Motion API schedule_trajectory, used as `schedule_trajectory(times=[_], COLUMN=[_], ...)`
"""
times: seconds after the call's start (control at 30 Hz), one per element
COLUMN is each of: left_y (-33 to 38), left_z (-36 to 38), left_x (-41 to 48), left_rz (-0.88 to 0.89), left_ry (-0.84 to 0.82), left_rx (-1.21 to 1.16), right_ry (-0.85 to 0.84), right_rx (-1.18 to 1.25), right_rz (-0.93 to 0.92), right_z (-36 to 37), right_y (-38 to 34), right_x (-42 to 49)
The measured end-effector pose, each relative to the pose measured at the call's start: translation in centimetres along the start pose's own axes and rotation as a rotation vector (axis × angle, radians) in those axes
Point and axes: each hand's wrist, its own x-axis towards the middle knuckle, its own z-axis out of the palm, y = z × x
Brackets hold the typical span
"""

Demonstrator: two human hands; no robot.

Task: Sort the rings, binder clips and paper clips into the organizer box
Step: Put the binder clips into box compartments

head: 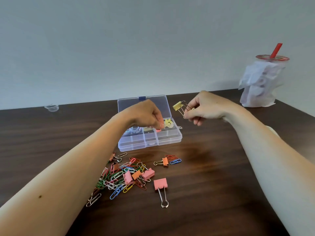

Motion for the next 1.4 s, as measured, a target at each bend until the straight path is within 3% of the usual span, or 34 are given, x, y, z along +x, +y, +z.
schedule_trajectory(times=[0.3,0.73,0.9,1.4], left_y=[-1.2,-0.4,-0.5,-0.3], left_z=[0.3,0.6,1.3,2.1], left_x=[-0.1,-0.1,0.2,0.7], left_rz=[0.022,0.036,0.011,0.115], left_ry=[0.076,0.282,0.265,0.204], left_rx=[0.085,-0.57,-0.352,-0.031], right_ry=[-0.034,-0.067,0.048,0.142], right_rx=[0.123,0.27,0.305,0.34], right_rz=[-0.038,-0.087,-0.064,-0.077], right_z=[1.8,3.1,2.6,3.2], right_y=[0.2,0.2,1.6,1.5], right_x=[1.3,1.7,2.4,2.5])
